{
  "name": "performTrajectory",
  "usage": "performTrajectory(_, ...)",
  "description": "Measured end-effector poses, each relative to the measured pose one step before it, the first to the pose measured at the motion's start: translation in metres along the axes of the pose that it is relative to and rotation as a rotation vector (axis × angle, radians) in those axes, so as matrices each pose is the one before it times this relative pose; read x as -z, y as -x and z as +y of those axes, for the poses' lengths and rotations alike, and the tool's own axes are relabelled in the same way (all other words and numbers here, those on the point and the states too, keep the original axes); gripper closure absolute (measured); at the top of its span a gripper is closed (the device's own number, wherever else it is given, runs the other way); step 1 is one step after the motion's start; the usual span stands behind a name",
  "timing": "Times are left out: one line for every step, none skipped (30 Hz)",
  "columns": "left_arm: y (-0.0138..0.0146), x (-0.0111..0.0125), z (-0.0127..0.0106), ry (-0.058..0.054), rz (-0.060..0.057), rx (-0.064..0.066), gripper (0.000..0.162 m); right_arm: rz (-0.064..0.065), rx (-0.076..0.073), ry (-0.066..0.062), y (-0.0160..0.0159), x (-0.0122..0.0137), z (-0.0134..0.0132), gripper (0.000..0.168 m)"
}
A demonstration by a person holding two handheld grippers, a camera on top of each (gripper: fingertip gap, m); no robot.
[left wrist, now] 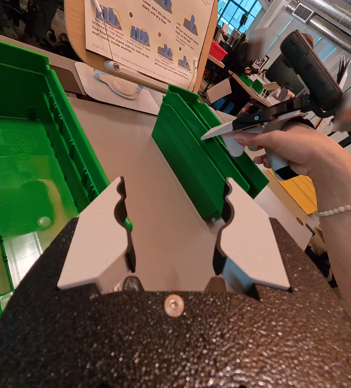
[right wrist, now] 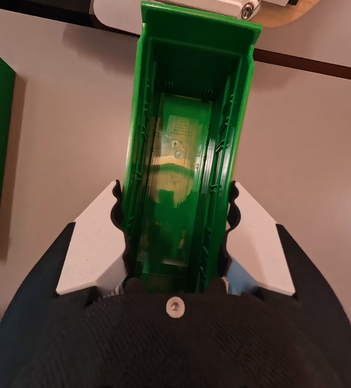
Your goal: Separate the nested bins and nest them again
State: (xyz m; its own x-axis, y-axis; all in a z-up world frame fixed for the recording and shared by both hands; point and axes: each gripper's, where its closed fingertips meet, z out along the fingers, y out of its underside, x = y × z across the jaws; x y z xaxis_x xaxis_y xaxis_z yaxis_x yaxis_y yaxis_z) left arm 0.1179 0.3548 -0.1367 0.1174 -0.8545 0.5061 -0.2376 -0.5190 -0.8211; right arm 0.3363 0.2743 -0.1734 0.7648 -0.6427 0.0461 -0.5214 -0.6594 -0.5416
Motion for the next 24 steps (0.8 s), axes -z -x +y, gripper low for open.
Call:
performTrajectory(0.00050,-0.00006,0.00022,0.0009,0.0005,0.0027,0.071,-0.0009,0.0012,0.0061,-0.00026,0.00034,0.00000,0.069)
performTrajectory(0.00056,-0.00017,0.00027,0.0007,-0.0007,0.0016,0.071,-0.0005,0.0060,0.0087,0.00003,0.00021,0.00016,0.070)
performTrajectory(0.00025,-0.00015,0.00033,0.0017,0.0000,0.0007,0.071,-0.0003,0.0048,0.0087,0.00008,0.00022,0.00016,0.072)
performTrajectory(0.00005,-0.00030,0.00055,0.0027,0.0011,0.0004,0.071,-0.0002,0.0048,0.0101,-0.00022,0.00017,0.00031,0.073)
performTrajectory(-0.00021,-0.00016,0.00045,0.0025,0.0019,0.0001,0.071,0.0014,0.0093,0.0132,-0.00037,0.00033,0.00057,0.074)
performTrajectory(-0.00020,-0.00013,0.00020,0.0012,0.0011,0.0010,0.071,0.0028,0.0093,0.0102,-0.00035,0.00074,0.00017,0.075)
performTrajectory(-0.00054,-0.00010,-0.00005,-0.0003,0.0021,0.0002,0.071,0.0074,0.0110,0.0017,-0.00075,0.00126,-0.00097,0.076)
performTrajectory(-0.00076,-0.00001,-0.00003,-0.0004,0.0040,-0.0004,0.071,0.0127,0.0061,-0.0078,-0.00117,0.00192,-0.00224,0.077)
performTrajectory(-0.00097,-0.00017,-0.00012,-0.0011,0.0056,0.0012,0.071,0.0156,0.0038,-0.0067,-0.00142,0.00238,-0.00225,0.078)
performTrajectory(-0.00102,-0.00018,0.00008,-0.0002,0.0076,0.0039,0.071,0.0134,0.0033,-0.0042,-0.00159,0.00257,-0.00220,0.079)
performTrajectory(-0.00050,-0.00028,0.00036,0.0017,0.0055,0.0044,0.071,0.0083,0.0027,-0.0026,-0.00129,0.00217,-0.00196,0.080)
performTrajectory(0.00019,-0.00037,0.00054,0.0022,0.0015,0.0019,0.071,0.0029,0.0021,0.0011,-0.00087,0.00165,-0.00126,0.080)
performTrajectory(0.00043,-0.00027,0.00047,0.0027,-0.0015,-0.0002,0.071,-0.0029,-0.0005,-0.0068,-0.00036,0.00111,-0.00182,0.081)
performTrajectory(0.00033,-0.00010,0.00021,0.0017,-0.0010,-0.0010,0.072,-0.0071,-0.0036,-0.0113,-0.00024,0.00069,-0.00189,0.081)
performTrajectory(-0.00013,0.00012,-0.00036,-0.0017,0.0002,0.0003,0.072,-0.0079,-0.0057,-0.0066,-0.00002,0.00077,-0.00032,0.082)
performTrajectory(-0.00067,0.00017,-0.00053,-0.0039,0.0017,0.0008,0.072,-0.0069,-0.0049,-0.0073,0.00018,0.00101,-0.00008,0.082)
performTrajectory(-0.00109,-0.00006,-0.00045,-0.0023,0.0030,-0.0003,0.072,-0.0059,-0.0015,-0.0117,0.00021,0.00074,-0.00094,0.082)
performTrajectory(-0.00118,-0.00032,0.00009,0.0002,0.0023,-0.0023,0.072,-0.0040,0.0009,-0.0056,0.00011,0.00041,-0.00041,0.083)
performTrajectory(-0.00102,-0.00057,0.00060,0.0028,0.0005,-0.0041,0.072,-0.0025,0.0008,-0.0007,-0.00014,0.00052,-0.00007,0.084)
performTrajectory(-0.00119,-0.00086,0.00087,0.0044,0.0004,-0.0057,0.072,-0.0010,0.0010,-0.0058,-0.00052,0.00058,-0.00087,0.084)
performTrajectory(-0.00123,-0.00071,0.00086,0.0050,0.0014,-0.0045,0.072,0.0019,-0.0012,-0.0091,-0.00095,0.00124,-0.00141,0.085)
performTrajectory(-0.00114,-0.00059,0.00034,0.0022,0.0013,-0.0036,0.072,0.0054,-0.0001,-0.0062,-0.00103,0.00206,-0.00108,0.085)
performTrajectory(-0.00101,-0.00029,0.00020,0.0008,0.0009,-0.0029,0.072,0.0060,0.0016,-0.0121,-0.00083,0.00215,-0.00200,0.085)
performTrajectory(-0.00074,-0.00016,0.00010,0.0010,0.0005,-0.0022,0.072,0.0029,0.0048,-0.0071,-0.00045,0.00171,-0.00159,0.085)
